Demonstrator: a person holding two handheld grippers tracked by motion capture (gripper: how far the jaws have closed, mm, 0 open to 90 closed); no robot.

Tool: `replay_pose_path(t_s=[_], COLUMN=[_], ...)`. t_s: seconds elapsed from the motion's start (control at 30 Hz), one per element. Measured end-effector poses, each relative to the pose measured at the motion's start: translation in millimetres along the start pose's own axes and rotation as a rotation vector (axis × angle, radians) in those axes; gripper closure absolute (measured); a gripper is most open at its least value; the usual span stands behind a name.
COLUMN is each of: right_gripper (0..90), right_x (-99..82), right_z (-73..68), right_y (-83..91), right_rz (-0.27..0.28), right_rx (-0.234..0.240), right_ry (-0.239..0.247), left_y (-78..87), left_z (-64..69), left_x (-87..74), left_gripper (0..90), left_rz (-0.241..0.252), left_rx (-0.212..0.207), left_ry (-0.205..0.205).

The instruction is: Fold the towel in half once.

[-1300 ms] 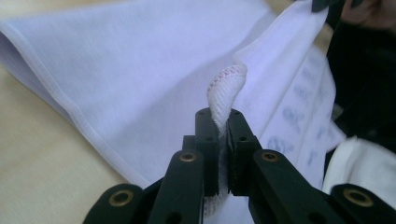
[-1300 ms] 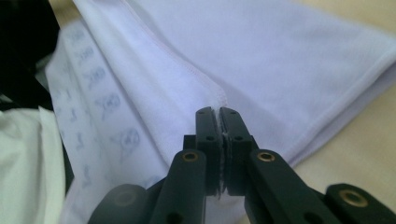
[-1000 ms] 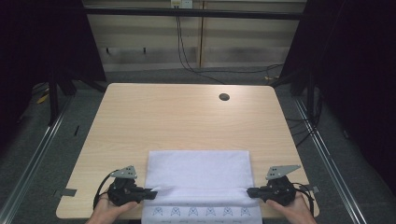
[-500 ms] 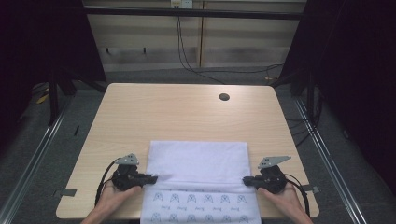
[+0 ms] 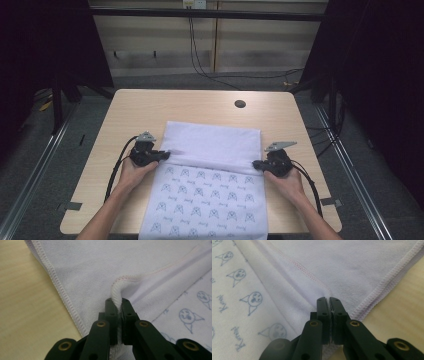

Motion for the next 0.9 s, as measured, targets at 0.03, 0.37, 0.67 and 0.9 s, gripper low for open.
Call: replay_pose_path(t_s=[0.03, 0.37, 0.67, 0.9], right_gripper=[87.7, 87.6, 87.5, 87.6], right_x=[6.0, 48.5, 68.7, 65.5], right_z=[5.9, 39.1, 54.6, 59.7], right_y=[-4.7, -43.3, -63.3, -57.3], right_rz=[-0.005, 0.015, 0.044, 0.095], right_rx=[-0.003, -0.073, -0.125, -0.059], right_ry=[-0.003, -0.053, -0.104, -0.208], left_y=[-1.6, -20.0, -28.0, -19.5], left_z=[-2.9, -27.8, -36.1, -33.8], left_x=[1.6, 23.3, 31.8, 35.2], left_gripper=[86.4, 86.6, 86.6, 86.7], left_rz=[0.004, 0.029, 0.044, 0.048], left_rx=[0.004, 0.146, 0.18, 0.138], left_ry=[0.006, -0.035, 0.011, 0.065])
Point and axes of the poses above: each handheld gripper's, and its own axes: y roughly backward along the jaws, x roughly out of its top, z roughly to its right, the point moved 1 cm from there along -y, roughly forward along the jaws, and after that the axes turned 1 degree about z, right-handed, at the moved point
